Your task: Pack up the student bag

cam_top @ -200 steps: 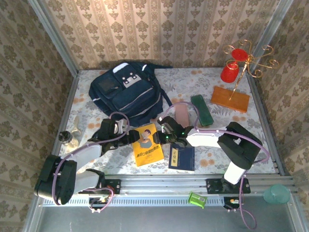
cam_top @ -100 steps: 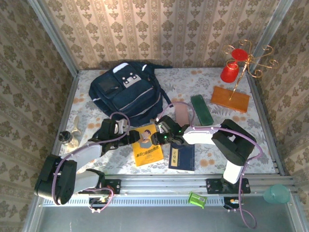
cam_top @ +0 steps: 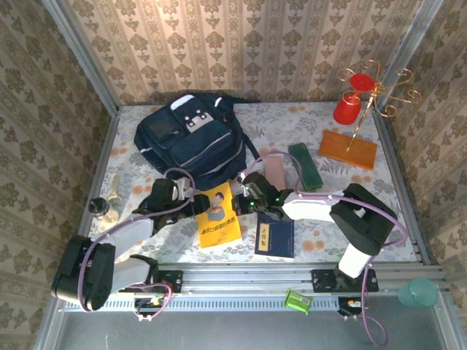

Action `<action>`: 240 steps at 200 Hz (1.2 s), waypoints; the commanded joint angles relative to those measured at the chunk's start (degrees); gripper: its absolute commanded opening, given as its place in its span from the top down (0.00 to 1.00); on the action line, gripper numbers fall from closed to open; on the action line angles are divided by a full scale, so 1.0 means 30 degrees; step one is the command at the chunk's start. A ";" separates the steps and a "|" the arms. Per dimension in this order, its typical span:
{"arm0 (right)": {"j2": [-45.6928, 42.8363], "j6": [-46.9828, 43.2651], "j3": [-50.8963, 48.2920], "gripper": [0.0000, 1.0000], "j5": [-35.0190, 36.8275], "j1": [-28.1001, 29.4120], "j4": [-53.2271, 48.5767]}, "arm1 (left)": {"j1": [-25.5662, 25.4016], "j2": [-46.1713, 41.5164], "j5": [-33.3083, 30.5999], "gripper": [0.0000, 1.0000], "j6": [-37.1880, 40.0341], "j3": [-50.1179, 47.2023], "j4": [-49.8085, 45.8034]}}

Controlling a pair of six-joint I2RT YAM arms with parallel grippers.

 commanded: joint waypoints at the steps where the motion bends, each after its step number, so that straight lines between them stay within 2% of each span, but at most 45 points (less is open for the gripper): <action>1: -0.1436 0.0951 -0.0978 1.00 -0.0115 0.0077 0.3733 | 0.0592 -0.0915 0.0405 0.20 -0.0764 -0.0886 -0.0529; 60: -0.1531 0.2199 -0.2522 1.00 0.0471 0.0073 0.7507 | 0.0942 -0.0987 0.1572 0.18 -0.1730 -0.1011 -0.0032; 121: -0.0103 0.1763 -0.1001 1.00 -0.0594 0.0207 0.5011 | 0.0393 -0.0016 0.2263 0.24 -0.2489 -0.1046 0.1443; 161: 0.1238 0.1537 -0.0562 0.81 -0.1404 0.0366 0.5002 | -0.0002 0.0357 0.2387 0.28 -0.2644 -0.1038 0.2001; 198: 0.1701 0.0272 -0.0331 0.74 -0.0437 0.0505 0.3563 | -0.0010 -0.0058 0.2126 0.28 -0.2398 -0.1049 0.1589; 217: 0.1814 -0.0052 -0.0267 0.76 -0.0203 0.0546 0.3131 | 0.0005 -0.0230 0.2011 0.28 -0.2337 -0.1046 0.1395; 240: 0.1291 0.0060 -0.0266 0.93 -0.0281 0.0464 0.3060 | 0.0044 -0.0602 0.1503 0.26 -0.2000 -0.0960 0.0629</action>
